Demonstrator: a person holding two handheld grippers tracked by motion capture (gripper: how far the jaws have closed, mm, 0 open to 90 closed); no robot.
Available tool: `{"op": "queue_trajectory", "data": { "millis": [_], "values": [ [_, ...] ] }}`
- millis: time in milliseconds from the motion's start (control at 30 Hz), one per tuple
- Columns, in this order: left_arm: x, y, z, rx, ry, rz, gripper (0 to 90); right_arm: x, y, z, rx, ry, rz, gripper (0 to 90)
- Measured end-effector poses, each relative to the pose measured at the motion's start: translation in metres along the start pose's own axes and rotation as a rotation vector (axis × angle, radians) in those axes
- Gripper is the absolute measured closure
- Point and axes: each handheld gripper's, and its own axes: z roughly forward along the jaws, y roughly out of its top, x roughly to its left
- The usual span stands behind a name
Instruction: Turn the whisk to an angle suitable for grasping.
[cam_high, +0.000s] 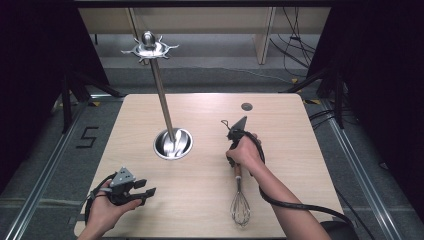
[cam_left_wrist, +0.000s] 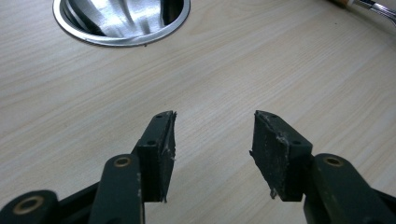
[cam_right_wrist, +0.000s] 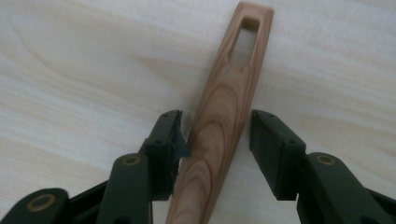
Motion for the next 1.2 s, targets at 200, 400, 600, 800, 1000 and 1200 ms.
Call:
{"op": "queue_trajectory", "data": {
  "millis": [200,400,600,800,1000,1200],
  "values": [
    [0.001,0.000,0.000,0.004,-0.006,-0.007,48.3,0.002,-0.011,-0.002,0.025,-0.010,-0.044,60.7],
    [0.001,-0.001,0.000,0.004,-0.003,-0.002,48.2,-0.001,-0.019,-0.003,0.013,-0.030,-0.085,66.6],
    [0.001,-0.001,0.001,0.000,-0.009,-0.009,48.2,-0.009,-0.025,-0.006,0.010,-0.005,-0.122,69.1],
    [0.001,-0.001,0.000,0.001,-0.006,-0.013,48.2,-0.012,-0.038,-0.020,-0.099,0.035,-0.237,69.1],
    [0.001,-0.001,0.000,-0.001,-0.006,-0.012,48.3,-0.018,-0.056,-0.034,-0.297,0.091,-0.430,69.3],
    [0.001,-0.001,0.000,0.003,0.000,-0.020,48.3,-0.026,-0.076,-0.051,-0.481,0.177,-0.462,69.4]
  ]
}}
